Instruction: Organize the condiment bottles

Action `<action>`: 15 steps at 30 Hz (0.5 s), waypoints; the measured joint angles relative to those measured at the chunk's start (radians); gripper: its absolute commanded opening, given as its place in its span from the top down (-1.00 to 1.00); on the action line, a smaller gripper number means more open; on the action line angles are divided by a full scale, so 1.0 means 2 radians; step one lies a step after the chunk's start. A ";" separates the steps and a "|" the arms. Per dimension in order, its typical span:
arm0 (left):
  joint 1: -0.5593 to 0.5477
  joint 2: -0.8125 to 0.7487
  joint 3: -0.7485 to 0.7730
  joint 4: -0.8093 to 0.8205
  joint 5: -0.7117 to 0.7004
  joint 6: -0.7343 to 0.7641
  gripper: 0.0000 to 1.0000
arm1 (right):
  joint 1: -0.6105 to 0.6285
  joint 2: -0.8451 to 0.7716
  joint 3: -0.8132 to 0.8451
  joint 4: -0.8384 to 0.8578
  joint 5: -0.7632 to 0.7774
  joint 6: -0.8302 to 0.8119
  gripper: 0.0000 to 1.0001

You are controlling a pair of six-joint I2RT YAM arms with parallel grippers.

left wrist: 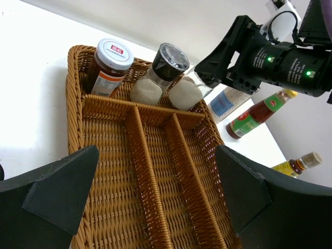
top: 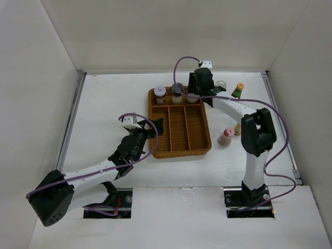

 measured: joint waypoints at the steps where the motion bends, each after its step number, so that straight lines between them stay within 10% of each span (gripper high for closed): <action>1: 0.000 0.001 0.000 0.000 0.000 0.000 -0.97 | 0.000 0.000 0.000 0.001 0.000 0.000 -0.17; 15: 0.000 0.005 0.000 0.004 0.000 0.000 -0.97 | 0.010 0.009 -0.014 0.022 -0.015 0.017 -0.57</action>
